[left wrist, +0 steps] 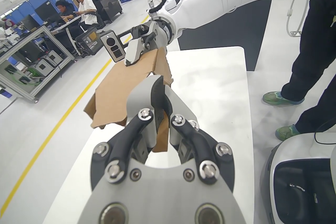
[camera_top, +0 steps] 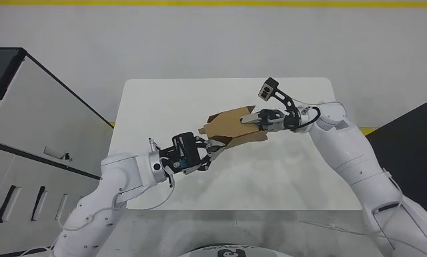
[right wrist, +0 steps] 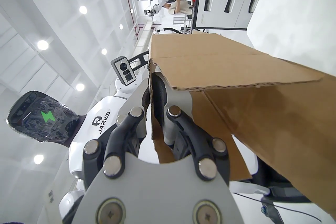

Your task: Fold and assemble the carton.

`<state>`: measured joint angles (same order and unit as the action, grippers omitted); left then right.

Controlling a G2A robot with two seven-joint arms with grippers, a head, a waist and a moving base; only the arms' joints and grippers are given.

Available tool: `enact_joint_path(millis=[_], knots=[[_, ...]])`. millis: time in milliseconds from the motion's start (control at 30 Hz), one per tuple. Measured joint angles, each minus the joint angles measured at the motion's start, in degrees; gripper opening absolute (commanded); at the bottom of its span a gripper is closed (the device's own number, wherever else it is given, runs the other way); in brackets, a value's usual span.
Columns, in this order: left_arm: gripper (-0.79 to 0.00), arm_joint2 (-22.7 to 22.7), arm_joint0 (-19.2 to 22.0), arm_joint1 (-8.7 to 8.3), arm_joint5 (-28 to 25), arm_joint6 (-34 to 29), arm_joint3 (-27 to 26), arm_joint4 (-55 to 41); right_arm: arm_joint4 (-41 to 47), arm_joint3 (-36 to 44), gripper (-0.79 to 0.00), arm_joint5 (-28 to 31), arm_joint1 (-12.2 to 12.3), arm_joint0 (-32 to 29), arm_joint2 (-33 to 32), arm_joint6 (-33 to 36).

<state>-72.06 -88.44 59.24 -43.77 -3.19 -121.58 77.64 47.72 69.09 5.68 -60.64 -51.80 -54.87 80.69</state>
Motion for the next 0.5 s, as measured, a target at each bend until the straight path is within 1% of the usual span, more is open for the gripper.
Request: enact_joint_path(millis=[500], knots=[[-0.785, 2.24, 1.67, 0.00, 0.51, -1.88, -0.04, 1.29, -1.08, 0.67, -0.785, -0.92, -0.57, -0.40, -0.31, -0.95]])
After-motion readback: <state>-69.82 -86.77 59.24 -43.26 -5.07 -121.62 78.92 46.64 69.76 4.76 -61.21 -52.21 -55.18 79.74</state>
